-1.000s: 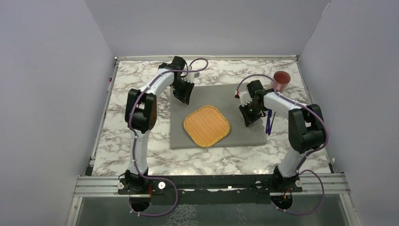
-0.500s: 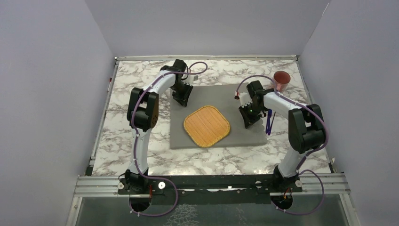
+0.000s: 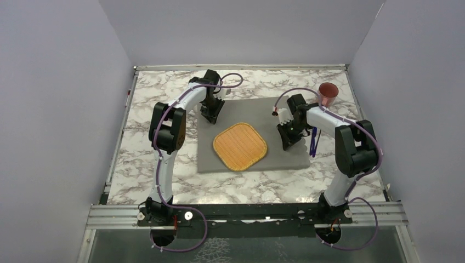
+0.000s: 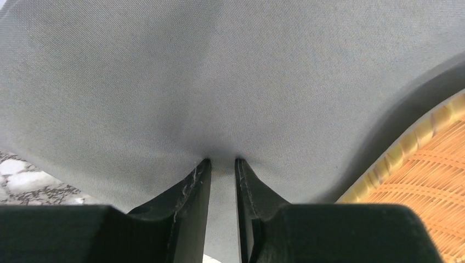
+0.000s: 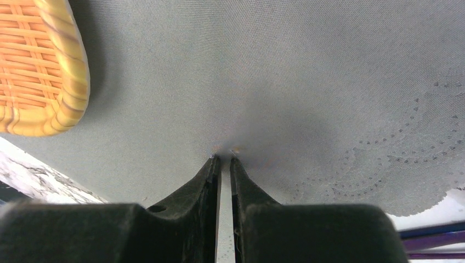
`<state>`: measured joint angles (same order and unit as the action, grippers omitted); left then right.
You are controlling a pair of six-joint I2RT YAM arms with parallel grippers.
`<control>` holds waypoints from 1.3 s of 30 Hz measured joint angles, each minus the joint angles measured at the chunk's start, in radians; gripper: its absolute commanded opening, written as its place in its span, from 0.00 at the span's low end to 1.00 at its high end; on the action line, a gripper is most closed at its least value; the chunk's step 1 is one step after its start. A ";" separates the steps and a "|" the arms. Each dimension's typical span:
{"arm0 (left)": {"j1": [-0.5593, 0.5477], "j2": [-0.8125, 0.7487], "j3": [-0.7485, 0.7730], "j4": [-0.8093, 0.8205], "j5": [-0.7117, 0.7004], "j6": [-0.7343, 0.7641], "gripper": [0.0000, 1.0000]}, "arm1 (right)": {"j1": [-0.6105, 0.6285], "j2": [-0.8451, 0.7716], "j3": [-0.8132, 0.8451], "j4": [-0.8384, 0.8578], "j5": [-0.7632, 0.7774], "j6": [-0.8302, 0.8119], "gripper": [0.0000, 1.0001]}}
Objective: Set the dinner table for one person
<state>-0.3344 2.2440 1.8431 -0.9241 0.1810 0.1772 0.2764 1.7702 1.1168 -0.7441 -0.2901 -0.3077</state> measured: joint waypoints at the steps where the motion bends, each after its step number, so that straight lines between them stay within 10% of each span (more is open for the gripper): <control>1: 0.000 0.000 0.000 0.000 -0.011 0.000 0.27 | 0.000 0.003 0.003 0.000 -0.006 0.000 0.17; 22: 0.016 -0.019 -0.031 0.004 -0.156 0.016 0.26 | 0.091 0.043 0.042 0.008 -0.042 0.019 0.16; 31: 0.027 -0.035 -0.033 -0.010 -0.142 0.033 0.37 | 0.100 0.007 0.042 0.000 -0.050 0.023 0.66; 39: 0.041 -0.152 -0.033 -0.044 -0.043 0.072 0.41 | 0.101 -0.086 0.076 -0.013 -0.218 0.007 0.68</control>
<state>-0.2932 2.0922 1.8099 -0.9684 0.1383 0.2497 0.3779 1.6840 1.1927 -0.7574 -0.5079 -0.3004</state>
